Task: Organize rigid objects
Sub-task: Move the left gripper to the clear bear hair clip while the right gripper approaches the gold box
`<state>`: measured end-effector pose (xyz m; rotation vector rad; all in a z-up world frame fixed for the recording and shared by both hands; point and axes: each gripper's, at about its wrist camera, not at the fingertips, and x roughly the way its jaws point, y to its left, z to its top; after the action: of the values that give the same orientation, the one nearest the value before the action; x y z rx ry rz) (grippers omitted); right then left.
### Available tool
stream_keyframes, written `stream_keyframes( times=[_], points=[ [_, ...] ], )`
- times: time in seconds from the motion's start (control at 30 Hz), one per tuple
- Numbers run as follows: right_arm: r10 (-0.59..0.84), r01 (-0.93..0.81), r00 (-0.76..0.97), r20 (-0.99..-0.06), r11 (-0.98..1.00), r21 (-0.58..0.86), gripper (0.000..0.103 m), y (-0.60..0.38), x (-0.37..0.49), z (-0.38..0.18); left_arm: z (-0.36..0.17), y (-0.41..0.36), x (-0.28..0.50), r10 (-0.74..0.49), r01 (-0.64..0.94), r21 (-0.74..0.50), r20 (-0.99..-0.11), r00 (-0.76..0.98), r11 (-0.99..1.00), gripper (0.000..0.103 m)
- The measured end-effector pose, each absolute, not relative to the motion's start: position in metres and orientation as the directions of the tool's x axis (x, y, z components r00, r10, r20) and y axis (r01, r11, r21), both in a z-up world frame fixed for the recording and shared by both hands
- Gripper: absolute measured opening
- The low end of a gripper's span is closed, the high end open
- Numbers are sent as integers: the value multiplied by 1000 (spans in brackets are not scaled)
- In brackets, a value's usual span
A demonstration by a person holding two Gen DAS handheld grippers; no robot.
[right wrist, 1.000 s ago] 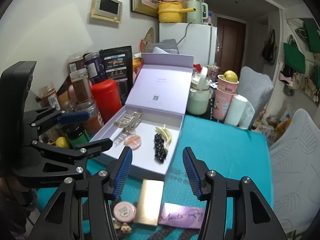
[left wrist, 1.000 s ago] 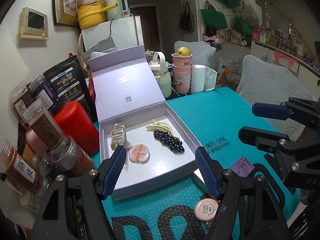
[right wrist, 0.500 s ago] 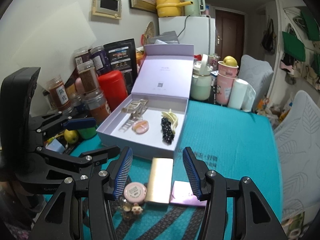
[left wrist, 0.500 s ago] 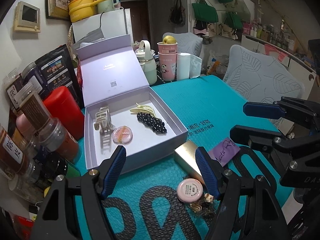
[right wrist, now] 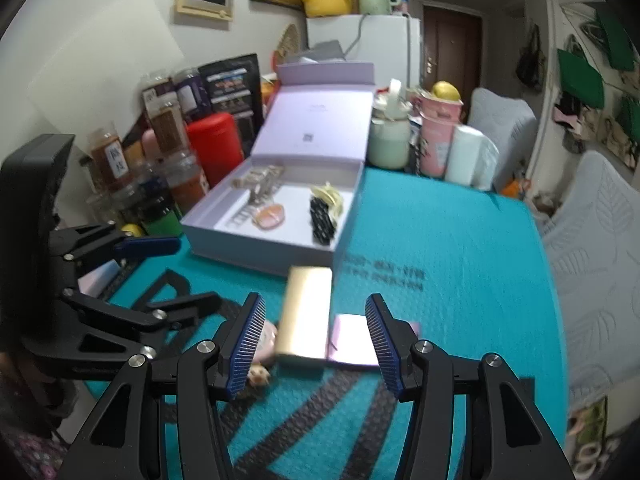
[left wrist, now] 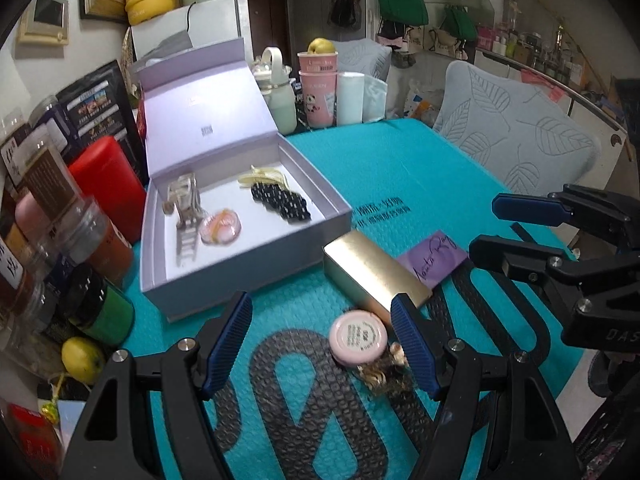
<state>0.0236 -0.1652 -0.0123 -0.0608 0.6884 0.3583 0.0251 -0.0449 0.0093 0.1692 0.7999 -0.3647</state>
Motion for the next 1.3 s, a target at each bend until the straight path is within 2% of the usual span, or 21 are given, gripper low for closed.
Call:
stream_keyframes(
  times=[0.47, 0.77, 0.97, 1.17, 1.3],
  points=[
    [287, -268, 682, -672, 954, 134, 54, -190, 10, -50, -26, -63, 8, -323, 437, -62, -767, 554, 897, 71],
    [277, -263, 663, -696, 956, 130, 54, -200, 8, -72, -52, -79, 4, -347, 468, -91, -795, 498, 879, 71],
    [289, -270, 655, -698, 952, 141, 54, -204, 14, -78, -64, -85, 5, -299, 439, -50, -801, 519, 897, 71],
    [293, -260, 660, -692, 953, 156, 54, -207, 20, -77, -77, -76, 10, -292, 397, -83, -814, 503, 914, 71],
    [305, -268, 655, -691, 949, 165, 54, -205, 24, -78, -77, -74, 6, -290, 399, -67, -796, 531, 914, 54]
  ],
)
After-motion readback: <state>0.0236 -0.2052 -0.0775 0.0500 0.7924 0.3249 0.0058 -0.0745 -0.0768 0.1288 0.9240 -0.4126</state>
